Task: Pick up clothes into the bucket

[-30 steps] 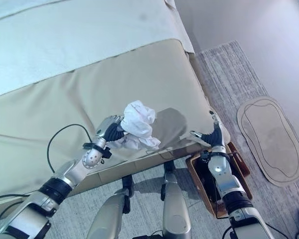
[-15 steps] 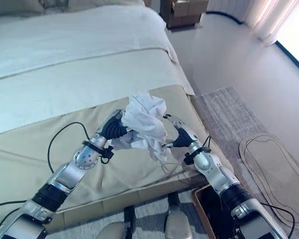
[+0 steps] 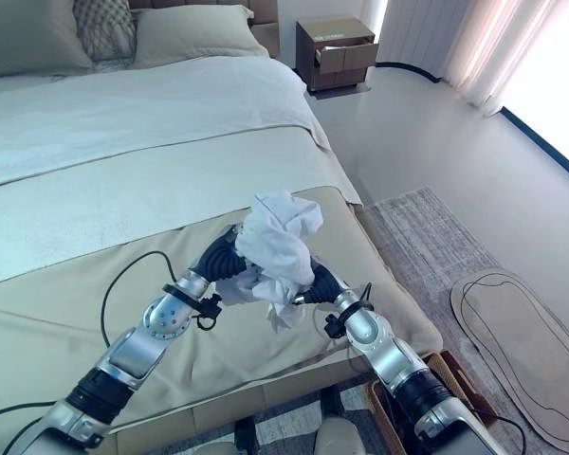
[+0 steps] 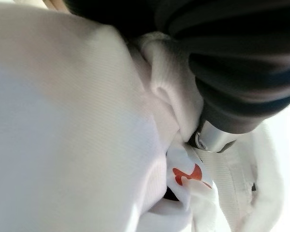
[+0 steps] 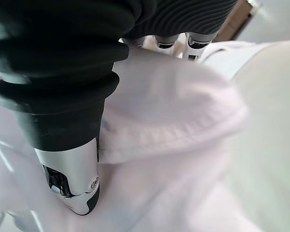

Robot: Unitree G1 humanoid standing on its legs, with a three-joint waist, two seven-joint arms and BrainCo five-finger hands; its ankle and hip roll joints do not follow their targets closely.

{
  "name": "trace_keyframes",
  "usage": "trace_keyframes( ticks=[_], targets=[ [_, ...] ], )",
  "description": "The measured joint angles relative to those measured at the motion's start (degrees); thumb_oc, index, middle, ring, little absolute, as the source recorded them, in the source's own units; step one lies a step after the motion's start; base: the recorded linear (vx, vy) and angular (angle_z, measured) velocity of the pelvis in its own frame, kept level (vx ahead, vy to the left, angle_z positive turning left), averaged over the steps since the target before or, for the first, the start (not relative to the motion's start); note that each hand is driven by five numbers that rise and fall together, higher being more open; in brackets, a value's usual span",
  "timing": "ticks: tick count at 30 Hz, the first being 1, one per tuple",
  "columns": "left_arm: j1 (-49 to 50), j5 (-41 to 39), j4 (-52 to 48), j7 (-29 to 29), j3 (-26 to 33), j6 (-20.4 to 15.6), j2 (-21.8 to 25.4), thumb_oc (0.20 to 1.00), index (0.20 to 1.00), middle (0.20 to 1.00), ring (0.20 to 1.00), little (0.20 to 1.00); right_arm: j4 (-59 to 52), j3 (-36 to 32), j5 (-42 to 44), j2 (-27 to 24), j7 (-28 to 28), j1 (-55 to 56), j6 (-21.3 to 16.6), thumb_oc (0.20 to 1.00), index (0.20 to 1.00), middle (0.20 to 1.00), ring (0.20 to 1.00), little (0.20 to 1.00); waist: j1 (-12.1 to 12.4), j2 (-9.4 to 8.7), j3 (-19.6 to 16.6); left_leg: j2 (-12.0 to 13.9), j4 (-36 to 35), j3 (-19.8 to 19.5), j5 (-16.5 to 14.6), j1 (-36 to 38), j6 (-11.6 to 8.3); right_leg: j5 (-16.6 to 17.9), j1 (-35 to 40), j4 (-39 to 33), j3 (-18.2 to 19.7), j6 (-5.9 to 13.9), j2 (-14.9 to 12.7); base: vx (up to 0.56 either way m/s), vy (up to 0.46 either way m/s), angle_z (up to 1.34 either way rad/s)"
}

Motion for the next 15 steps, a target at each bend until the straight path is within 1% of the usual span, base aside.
trace_keyframes(
  ticks=[8, 9, 12, 15],
  targets=[
    [0.1, -2.0, -0.4, 0.0, -0.1, 0.8, -1.7, 0.200, 0.200, 0.200, 0.200, 0.200, 1.2, 0.8, 9.5, 4.3, 0.7, 0.1, 0.9, 1.000, 1.000, 1.000, 1.000, 1.000, 0.1, 0.10, -0.2, 0.1, 0.1, 0.0, 0.1, 0.0, -0.12, 0.0, 0.0, 0.0, -0.1, -0.01, -0.1, 0.00, 0.000, 0.00],
    [0.1, -3.5, -1.1, 0.0, -0.5, 1.1, -1.9, 0.200, 0.200, 0.200, 0.200, 0.200, 1.2, 1.5, 11.6, 4.9, 0.7, 0.1, 0.9, 1.000, 1.000, 1.000, 1.000, 1.000, 0.2, 0.11, -0.2, 0.1, 0.1, -0.1, 0.4, -0.1, -0.38, 0.0, 0.0, 0.0, -0.1, -0.01, -0.1, 0.00, 0.000, 0.00],
    [0.1, -6.0, -1.9, -0.5, -0.6, 1.2, -2.6, 0.200, 0.200, 0.200, 0.200, 0.200, 0.6, 2.1, 13.9, 5.4, 0.7, -0.3, 1.5, 1.000, 1.000, 1.000, 1.000, 1.000, 0.3, 0.38, -0.4, 0.1, 0.1, -0.2, 0.4, -0.2, -0.38, 0.0, 0.0, 0.0, -0.2, -0.01, -0.1, 0.00, 0.000, 0.00],
    [0.1, -8.6, -1.9, -1.0, -0.5, 1.2, -2.8, 0.200, 0.200, 0.200, 0.200, 0.200, -1.8, 2.4, 16.0, 4.5, 1.6, -0.2, 2.0, 1.000, 1.000, 1.000, 1.000, 1.000, 0.6, 0.57, -0.7, 0.1, 0.1, -0.2, 0.5, -0.1, -0.39, 0.0, 0.0, 0.0, -0.2, -0.02, -0.1, 0.00, 0.000, 0.00]
  ],
)
